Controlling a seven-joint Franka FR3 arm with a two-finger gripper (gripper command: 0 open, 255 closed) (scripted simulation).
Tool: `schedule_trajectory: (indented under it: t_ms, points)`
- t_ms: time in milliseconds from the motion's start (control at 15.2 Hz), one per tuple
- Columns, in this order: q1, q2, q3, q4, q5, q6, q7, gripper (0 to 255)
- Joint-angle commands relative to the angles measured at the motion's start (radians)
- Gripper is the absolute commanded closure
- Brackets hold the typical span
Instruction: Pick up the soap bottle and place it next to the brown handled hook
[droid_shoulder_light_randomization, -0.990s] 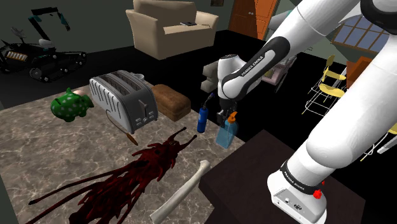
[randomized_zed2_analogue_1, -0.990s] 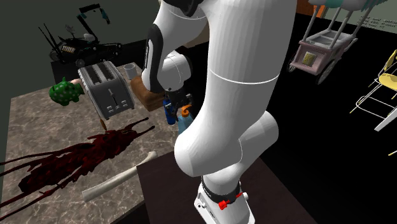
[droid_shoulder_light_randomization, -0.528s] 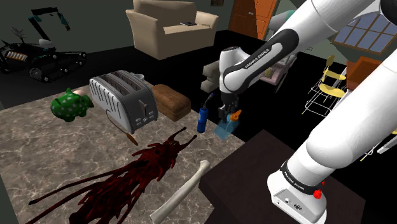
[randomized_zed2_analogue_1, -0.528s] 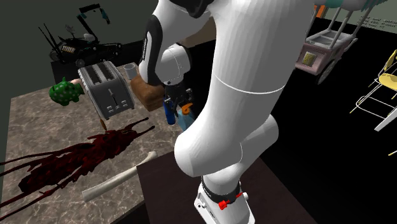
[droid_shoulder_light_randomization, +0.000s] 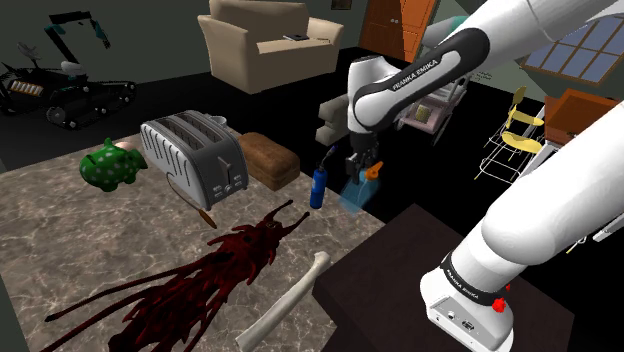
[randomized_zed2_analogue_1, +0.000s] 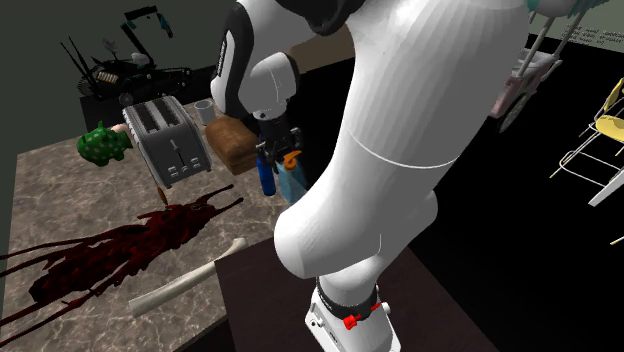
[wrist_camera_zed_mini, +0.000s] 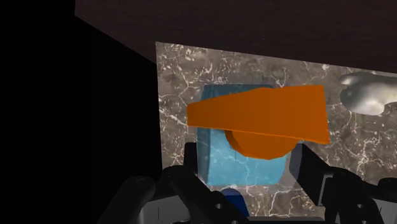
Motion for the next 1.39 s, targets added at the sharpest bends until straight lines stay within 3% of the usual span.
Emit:
schedule_trajectory:
  t_ms: [0,1320]
  points:
    - [0.000,-0.027,-0.002,0.006,0.004,-0.033,-0.008,255]
    - [0.007,-0.192,-0.003,0.147,0.029,-0.337,-0.048,255]
